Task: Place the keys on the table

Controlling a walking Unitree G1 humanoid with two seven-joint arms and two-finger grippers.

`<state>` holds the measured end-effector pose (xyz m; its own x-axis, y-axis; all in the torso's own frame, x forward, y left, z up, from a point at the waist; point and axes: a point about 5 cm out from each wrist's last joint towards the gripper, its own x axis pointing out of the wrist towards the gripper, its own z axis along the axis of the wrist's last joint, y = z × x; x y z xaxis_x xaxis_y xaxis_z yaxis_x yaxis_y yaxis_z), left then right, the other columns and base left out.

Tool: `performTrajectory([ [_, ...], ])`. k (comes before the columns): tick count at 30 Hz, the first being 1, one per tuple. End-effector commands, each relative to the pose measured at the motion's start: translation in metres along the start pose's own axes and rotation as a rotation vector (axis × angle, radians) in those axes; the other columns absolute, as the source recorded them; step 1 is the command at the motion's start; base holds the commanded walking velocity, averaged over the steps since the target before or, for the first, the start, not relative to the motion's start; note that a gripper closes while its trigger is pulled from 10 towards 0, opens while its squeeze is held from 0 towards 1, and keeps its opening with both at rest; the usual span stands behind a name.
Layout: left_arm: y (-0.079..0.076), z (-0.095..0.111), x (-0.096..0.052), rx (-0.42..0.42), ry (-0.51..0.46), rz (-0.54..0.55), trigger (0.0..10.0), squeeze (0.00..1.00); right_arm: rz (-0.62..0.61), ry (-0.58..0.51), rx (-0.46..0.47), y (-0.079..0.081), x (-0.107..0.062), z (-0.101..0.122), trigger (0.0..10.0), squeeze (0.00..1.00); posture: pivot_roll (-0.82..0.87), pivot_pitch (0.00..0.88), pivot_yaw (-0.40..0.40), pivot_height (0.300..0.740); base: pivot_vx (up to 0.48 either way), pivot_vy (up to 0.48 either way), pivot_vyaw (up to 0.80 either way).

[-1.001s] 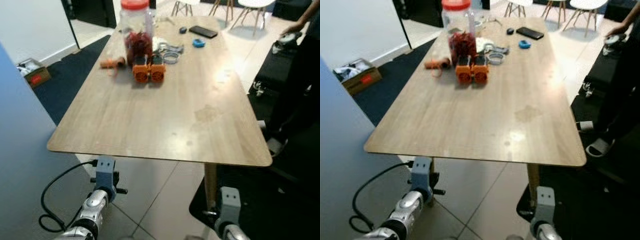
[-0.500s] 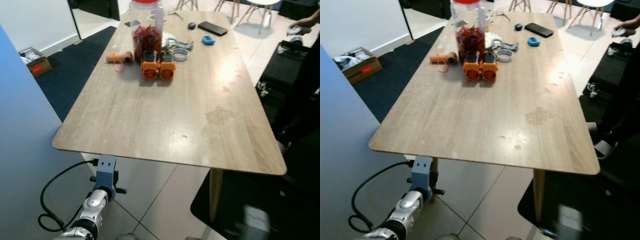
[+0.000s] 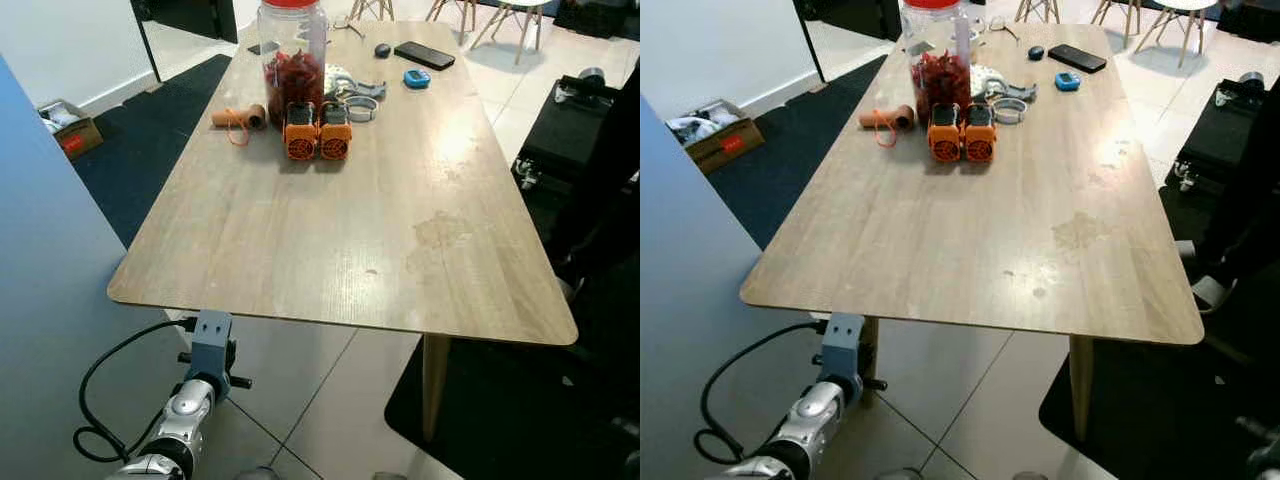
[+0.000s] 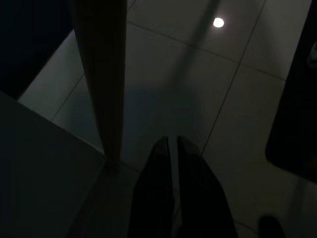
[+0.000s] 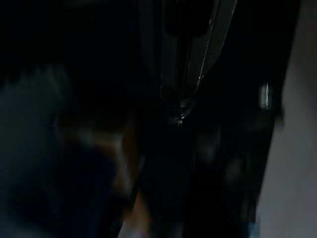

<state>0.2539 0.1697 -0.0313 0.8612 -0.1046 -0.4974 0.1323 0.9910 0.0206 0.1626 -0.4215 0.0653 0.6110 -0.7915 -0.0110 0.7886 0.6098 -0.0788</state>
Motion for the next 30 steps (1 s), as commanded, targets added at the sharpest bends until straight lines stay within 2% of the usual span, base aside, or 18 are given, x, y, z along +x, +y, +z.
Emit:
performTrajectory([
  [1, 0.001, -0.002, 0.000, 0.008, 0.014, -0.002, 10.0, 0.00, -0.017, -0.138, 0.074, 0.000, 0.016, 0.034, 10.0, 0.00, 0.04, 0.059, 0.031, 0.740, 0.000, 0.000, 0.00],
  [3, 0.000, -0.002, 0.000, 0.010, 0.016, -0.006, 10.0, 0.00, 0.050, -0.227, 0.124, 0.015, 0.033, 0.067, 10.0, 0.00, 0.04, 0.060, 0.031, 0.740, 0.000, 0.000, 0.00],
  [4, 0.000, -0.002, 0.000, 0.010, 0.016, -0.006, 10.0, 0.00, 0.050, -0.227, 0.124, 0.015, 0.033, 0.067, 10.0, 0.00, 0.04, 0.060, 0.031, 0.740, 0.000, 0.000, 0.00],
  [5, 0.000, -0.002, 0.000, 0.012, 0.017, -0.009, 10.0, 0.00, 0.212, -0.281, 0.148, 0.046, 0.045, 0.098, 10.0, 0.00, 0.04, 0.061, 0.029, 0.740, 0.000, 0.000, 0.00],
  [6, 0.000, -0.002, 0.000, 0.012, 0.017, -0.009, 10.0, 0.00, 0.212, -0.281, 0.148, 0.046, 0.045, 0.098, 10.0, 0.00, 0.04, 0.061, 0.029, 0.740, 0.000, 0.000, 0.00],
  [7, 0.001, -0.002, 0.000, 0.012, 0.018, -0.008, 10.0, 0.00, 0.366, -0.280, 0.161, 0.073, 0.048, 0.113, 10.0, 0.00, 0.04, 0.063, 0.030, 0.740, 0.000, 0.000, 0.00],
  [8, 0.001, -0.002, 0.000, 0.011, 0.018, -0.008, 10.0, 0.00, 0.412, -0.272, 0.167, 0.081, 0.048, 0.115, 10.0, 0.00, 0.04, 0.063, 0.030, 0.740, 0.000, 0.000, 0.00],
  [10, 0.001, -0.002, 0.000, 0.012, 0.019, -0.008, 10.0, 0.00, 0.523, -0.269, 0.137, 0.103, 0.046, 0.122, 10.0, 0.00, 0.04, 0.065, 0.030, 0.740, 0.000, 0.000, 0.00],
  [11, 0.001, -0.002, 0.000, 0.012, 0.019, -0.008, 10.0, 0.00, 0.616, -0.270, 0.121, 0.121, 0.043, 0.128, 10.0, 0.00, 0.04, 0.065, 0.029, 0.740, 0.000, 0.000, 0.00],
  [12, 0.001, -0.002, 0.000, 0.012, 0.019, -0.008, 10.0, 0.00, 0.616, -0.270, 0.121, 0.121, 0.043, 0.128, 10.0, 0.00, 0.04, 0.065, 0.029, 0.740, 0.000, 0.000, 0.00],
  [13, 0.002, -0.002, 0.000, 0.012, 0.019, -0.008, 10.0, 0.00, 0.681, -0.271, 0.111, 0.133, 0.040, 0.132, 10.0, 0.00, 0.04, 0.064, 0.029, 0.740, 0.000, 0.000, 0.00],
  [16, 0.002, -0.002, -0.001, 0.009, 0.007, -0.028, 10.0, 0.00, 0.947, -0.284, 0.093, 0.182, 0.017, 0.144, 10.0, 0.00, 0.04, 0.068, 0.027, 0.740, 0.000, 0.000, 0.00],
  [18, 0.002, -0.003, -0.003, 0.023, 0.001, -0.054, 10.0, 0.00, 1.073, -0.297, 0.080, 0.203, 0.002, 0.148, 10.0, 0.00, 0.04, 0.070, 0.027, 0.740, 0.000, 0.000, 0.00],
  [22, 0.010, -0.011, -0.010, 0.034, 0.008, -0.082, 10.0, 0.00, 1.250, -0.307, 0.046, 0.228, -0.021, 0.151, 10.0, 0.00, 0.04, 0.072, 0.023, 0.740, 0.000, 0.000, 0.00],
  [27, 0.019, -0.019, -0.018, -0.005, -0.005, -0.110, 10.0, 0.00, 1.324, -0.296, 0.063, 0.238, -0.031, 0.154, 10.0, 0.00, 0.04, 0.079, 0.020, 0.740, 0.000, 0.000, 0.00],
  [30, 0.020, -0.025, -0.022, 0.010, 0.010, -0.138, 10.0, 0.00, 1.369, -0.272, 0.042, 0.242, -0.036, 0.150, 10.0, 0.00, 0.04, 0.081, 0.019, 0.740, 0.000, 0.000, 0.00],
])
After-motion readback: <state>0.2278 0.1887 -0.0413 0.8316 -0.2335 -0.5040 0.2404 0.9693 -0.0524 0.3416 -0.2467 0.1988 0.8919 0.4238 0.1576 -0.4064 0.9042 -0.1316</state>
